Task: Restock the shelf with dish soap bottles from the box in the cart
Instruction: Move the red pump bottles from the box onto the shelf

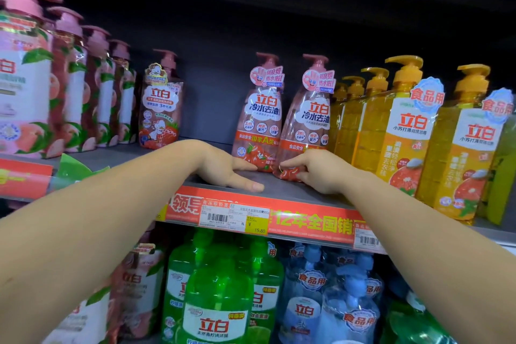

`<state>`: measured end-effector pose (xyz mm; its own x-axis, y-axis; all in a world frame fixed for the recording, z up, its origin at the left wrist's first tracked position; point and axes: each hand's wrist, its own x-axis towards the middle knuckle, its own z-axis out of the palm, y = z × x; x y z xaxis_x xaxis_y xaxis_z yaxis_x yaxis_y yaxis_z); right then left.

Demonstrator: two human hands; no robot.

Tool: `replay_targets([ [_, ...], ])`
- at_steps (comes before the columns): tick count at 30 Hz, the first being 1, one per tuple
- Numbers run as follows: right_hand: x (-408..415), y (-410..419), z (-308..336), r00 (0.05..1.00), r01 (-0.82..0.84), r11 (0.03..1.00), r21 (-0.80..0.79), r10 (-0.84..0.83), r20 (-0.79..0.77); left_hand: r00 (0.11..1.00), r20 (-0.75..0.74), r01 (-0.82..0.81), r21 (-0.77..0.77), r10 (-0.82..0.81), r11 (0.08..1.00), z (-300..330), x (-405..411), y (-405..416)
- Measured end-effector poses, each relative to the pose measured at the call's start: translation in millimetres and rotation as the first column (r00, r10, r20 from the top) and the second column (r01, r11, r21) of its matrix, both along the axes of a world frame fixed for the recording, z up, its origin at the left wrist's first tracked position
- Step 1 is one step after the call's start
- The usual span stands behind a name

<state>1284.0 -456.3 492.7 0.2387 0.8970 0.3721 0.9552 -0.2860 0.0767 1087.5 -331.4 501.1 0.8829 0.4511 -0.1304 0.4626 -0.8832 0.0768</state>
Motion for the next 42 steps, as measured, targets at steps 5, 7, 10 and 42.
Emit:
replay_targets([
  [5,1,8,2,0.996,0.023,0.999,-0.025,-0.021,0.083,0.992,0.127,0.024,-0.092,-0.012,0.995,-7,-9,8],
  [7,3,11,1,0.994,0.033,0.999,-0.039,-0.028,0.11,0.983,0.186,0.019,-0.121,0.004,0.992,-11,-11,9],
  [10,5,14,0,0.989,0.046,0.997,-0.061,-0.037,0.146,0.969,0.246,0.021,-0.16,0.02,0.987,-17,-13,11],
  [42,-25,20,13,0.989,0.084,0.988,0.127,-0.067,-0.129,0.772,0.557,-0.176,-0.274,0.305,0.946,11,21,59],
])
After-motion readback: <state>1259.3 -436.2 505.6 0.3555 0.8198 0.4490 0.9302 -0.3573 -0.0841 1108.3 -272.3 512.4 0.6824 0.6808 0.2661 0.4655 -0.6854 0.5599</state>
